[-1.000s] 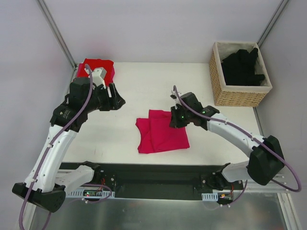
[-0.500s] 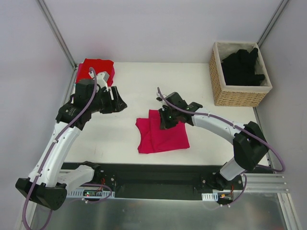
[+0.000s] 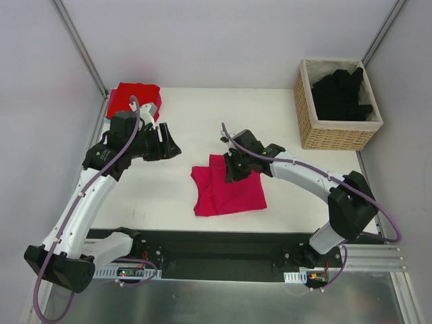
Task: Fold and stack the t-shirts
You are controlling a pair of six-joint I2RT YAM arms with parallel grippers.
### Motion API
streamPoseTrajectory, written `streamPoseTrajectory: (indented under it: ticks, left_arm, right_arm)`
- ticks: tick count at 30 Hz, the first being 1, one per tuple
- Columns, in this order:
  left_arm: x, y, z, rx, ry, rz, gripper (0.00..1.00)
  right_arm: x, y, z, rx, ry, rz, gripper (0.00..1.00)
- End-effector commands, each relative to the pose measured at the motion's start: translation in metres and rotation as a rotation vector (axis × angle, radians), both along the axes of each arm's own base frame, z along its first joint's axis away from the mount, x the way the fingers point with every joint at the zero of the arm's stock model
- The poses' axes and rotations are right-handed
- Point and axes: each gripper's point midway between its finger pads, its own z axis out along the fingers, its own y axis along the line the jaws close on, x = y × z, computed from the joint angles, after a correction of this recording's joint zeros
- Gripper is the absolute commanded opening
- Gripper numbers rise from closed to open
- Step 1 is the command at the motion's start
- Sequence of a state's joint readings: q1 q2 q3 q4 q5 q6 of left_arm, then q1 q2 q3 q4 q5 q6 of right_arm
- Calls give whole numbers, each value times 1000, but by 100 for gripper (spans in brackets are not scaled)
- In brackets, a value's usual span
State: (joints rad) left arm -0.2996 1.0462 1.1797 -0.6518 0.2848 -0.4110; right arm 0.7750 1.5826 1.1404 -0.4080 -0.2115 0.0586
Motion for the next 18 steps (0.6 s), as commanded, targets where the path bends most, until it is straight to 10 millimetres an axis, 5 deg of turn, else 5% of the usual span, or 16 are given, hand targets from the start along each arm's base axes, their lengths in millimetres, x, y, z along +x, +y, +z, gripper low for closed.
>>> streamPoseTrajectory:
  ticks: [1, 18]
  left_arm:
    - [2, -4, 3, -21, -6, -24, 60]
    - [9, -5, -6, 41, 9, -100, 60]
  right_arm:
    - [5, 2, 18, 20, -51, -12, 1]
    - [20, 10, 49, -34, -96, -44, 3]
